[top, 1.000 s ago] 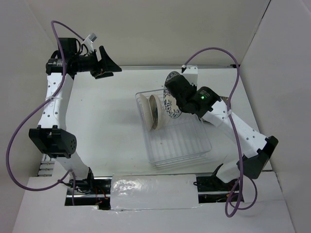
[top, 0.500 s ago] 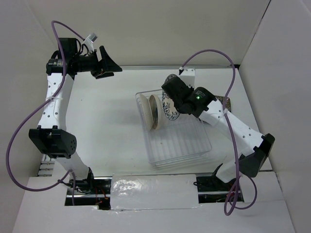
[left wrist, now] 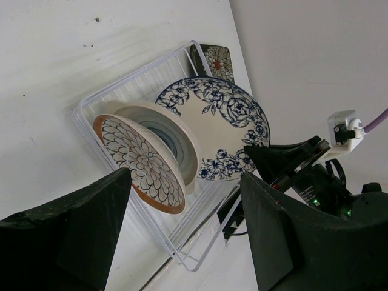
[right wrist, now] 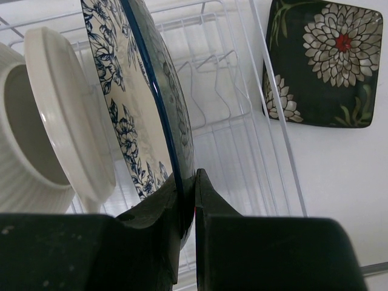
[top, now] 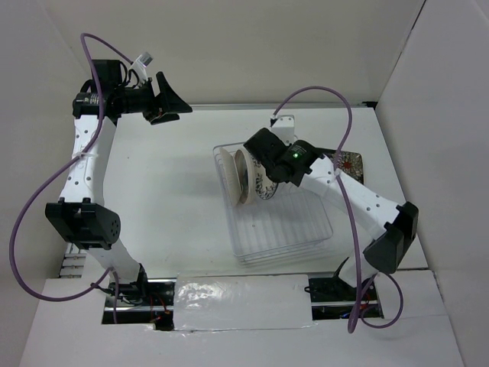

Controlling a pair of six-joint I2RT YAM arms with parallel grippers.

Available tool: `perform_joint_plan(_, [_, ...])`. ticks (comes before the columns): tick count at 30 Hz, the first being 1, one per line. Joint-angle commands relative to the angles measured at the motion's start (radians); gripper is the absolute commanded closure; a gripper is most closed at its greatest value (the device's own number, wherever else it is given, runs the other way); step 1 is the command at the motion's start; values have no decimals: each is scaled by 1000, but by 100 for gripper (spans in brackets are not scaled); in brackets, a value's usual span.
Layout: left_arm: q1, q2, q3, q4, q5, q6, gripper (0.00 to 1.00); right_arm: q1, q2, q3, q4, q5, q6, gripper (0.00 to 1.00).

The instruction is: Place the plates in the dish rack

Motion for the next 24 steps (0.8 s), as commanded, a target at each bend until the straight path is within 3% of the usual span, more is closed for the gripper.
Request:
perform_joint_plan(1, [3, -42, -1, 32, 22, 1, 16, 14, -7, 13, 79, 73, 37, 100])
perform_joint_plan(20, [5, -39, 13, 28, 33, 4, 16, 26, 81, 38, 41, 57, 88, 100])
perform_joint_plan(24, [1, -38, 13, 28, 34, 4, 16, 34, 100, 55, 28, 60, 91, 90])
